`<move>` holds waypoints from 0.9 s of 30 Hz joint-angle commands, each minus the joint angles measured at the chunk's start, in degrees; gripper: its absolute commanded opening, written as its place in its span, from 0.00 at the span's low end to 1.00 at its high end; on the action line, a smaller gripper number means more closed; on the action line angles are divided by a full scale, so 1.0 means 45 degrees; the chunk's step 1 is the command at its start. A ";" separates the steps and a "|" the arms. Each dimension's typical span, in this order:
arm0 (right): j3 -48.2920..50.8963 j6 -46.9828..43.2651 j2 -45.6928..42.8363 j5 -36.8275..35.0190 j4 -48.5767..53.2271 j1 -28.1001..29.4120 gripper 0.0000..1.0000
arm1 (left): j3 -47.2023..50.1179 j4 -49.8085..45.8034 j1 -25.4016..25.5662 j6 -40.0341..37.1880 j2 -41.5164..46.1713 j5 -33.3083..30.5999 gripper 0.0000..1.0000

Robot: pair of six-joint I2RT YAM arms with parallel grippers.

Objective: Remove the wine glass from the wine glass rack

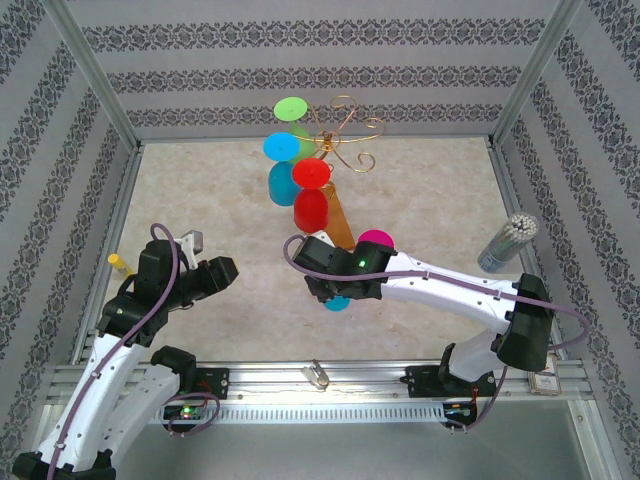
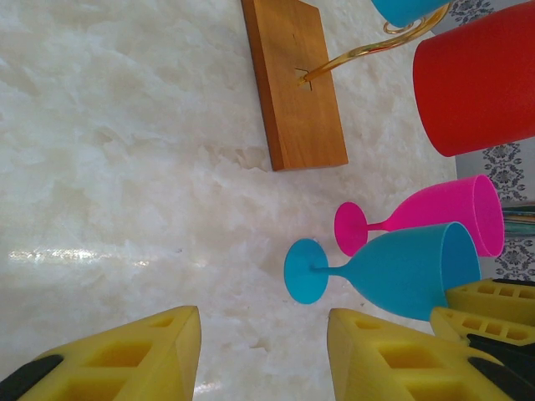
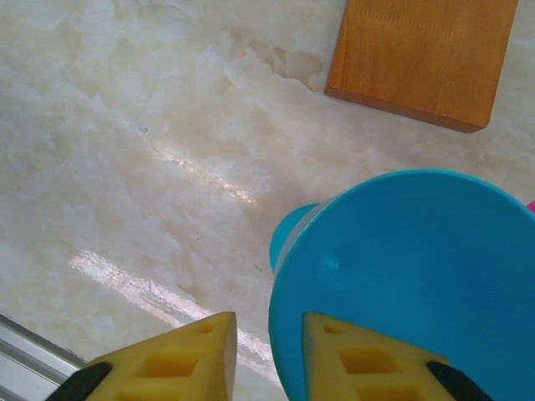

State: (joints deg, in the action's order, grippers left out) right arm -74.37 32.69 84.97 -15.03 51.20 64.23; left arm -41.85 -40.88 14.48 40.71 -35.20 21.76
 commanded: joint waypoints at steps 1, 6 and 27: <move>-0.0659 -0.0068 0.0082 -0.0281 0.0544 -0.0093 0.29 | 0.0033 0.0472 -0.0153 -0.0307 -0.0029 -0.0101 0.45; -0.1670 -0.0096 -0.0572 -0.0476 0.1127 -0.0097 0.32 | -0.0347 0.0531 -0.0151 -0.0428 -0.0189 0.0008 0.45; -0.3796 -0.0042 -0.4476 0.5122 -0.0494 -0.5386 0.39 | -0.6333 0.2064 -0.0191 -0.0292 -0.4471 0.1552 0.45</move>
State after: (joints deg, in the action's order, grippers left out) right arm -90.37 32.69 64.34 -2.83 52.97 44.47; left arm -67.88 -36.56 14.48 38.96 -53.87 26.48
